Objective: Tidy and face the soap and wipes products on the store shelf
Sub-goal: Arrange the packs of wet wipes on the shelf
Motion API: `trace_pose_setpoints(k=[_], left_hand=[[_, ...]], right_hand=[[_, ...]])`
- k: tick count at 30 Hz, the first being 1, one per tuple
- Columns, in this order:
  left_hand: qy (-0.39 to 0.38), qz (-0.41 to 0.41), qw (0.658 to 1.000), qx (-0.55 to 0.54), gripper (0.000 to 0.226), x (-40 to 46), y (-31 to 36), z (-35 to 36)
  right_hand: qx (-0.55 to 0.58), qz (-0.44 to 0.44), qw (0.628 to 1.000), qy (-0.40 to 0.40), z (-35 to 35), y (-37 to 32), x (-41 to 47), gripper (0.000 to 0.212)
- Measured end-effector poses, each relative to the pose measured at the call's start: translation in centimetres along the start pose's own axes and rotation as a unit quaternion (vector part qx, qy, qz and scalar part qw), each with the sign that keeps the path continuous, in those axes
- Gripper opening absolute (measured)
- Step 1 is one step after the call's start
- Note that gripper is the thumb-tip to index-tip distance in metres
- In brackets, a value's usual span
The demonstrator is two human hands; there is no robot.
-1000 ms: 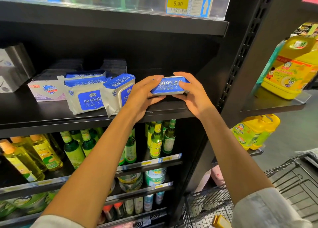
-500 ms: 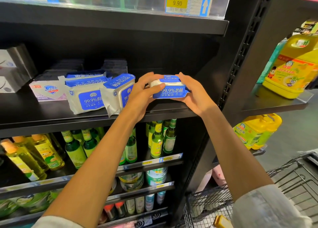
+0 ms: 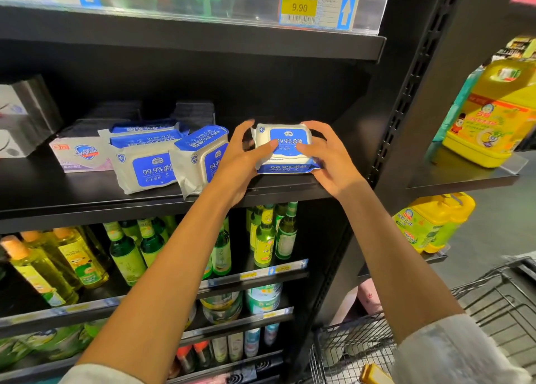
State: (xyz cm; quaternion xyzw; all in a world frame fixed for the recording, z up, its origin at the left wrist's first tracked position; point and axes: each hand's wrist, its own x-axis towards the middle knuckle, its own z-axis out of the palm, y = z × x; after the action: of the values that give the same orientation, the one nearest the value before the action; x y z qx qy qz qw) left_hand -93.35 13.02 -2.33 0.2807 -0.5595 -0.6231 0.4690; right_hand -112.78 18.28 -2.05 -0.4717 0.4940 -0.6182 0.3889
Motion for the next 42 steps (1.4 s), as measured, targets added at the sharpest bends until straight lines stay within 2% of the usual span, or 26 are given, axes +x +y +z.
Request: trace_pose_setpoints(k=[5, 9, 19, 25, 28, 32, 35, 39, 42], left_hand=[[0.027, -0.026, 0.999, 0.023, 0.067, 0.4, -0.3, 0.0], [0.014, -0.002, 1.0, 0.018, 0.061, 0.3, -0.4, -0.1], [-0.003, 0.053, 0.998, 0.036, 0.073, -0.7, 0.1, 0.0], [0.069, 0.086, 0.973, 0.202, 0.085, -2.1, 0.1, 1.0], [0.07, 0.109, 0.94, 0.317, 0.082, -3.9, -0.4, 0.7], [0.001, 0.136, 0.831, 0.539, 0.057, -5.4, -1.3, -0.9], [-0.068, 0.15, 0.762, 0.626, 0.049, -5.6, -1.0, -1.6], [-0.119, 0.166, 0.718, 0.665, 0.052, -5.4, -0.4, -2.5], [-0.125, 0.176, 0.707, 0.674, 0.053, -5.2, -0.3, -3.0]], right_hand=[[-0.022, -0.015, 1.0, 0.004, 0.2, -0.1, -0.2, 0.049], [-0.022, -0.007, 0.999, 0.031, 0.5, -0.2, -0.1, 0.053], [-0.043, 0.005, 0.998, 0.046, 1.0, -0.2, 0.0, 0.047], [-0.01, -0.004, 0.997, 0.082, 0.9, -0.1, 0.0, 0.047], [-0.016, -0.019, 0.995, 0.096, 1.4, 0.0, 0.0, 0.051], [-0.069, -0.036, 0.993, 0.083, 2.0, 0.0, 0.1, 0.052], [-0.139, -0.05, 0.986, 0.077, 1.8, -0.1, 0.5, 0.052], [-0.22, -0.066, 0.971, 0.062, 1.5, 0.0, 2.1, 0.057], [-0.235, -0.061, 0.968, 0.062, 1.8, 0.2, 3.9, 0.066]])
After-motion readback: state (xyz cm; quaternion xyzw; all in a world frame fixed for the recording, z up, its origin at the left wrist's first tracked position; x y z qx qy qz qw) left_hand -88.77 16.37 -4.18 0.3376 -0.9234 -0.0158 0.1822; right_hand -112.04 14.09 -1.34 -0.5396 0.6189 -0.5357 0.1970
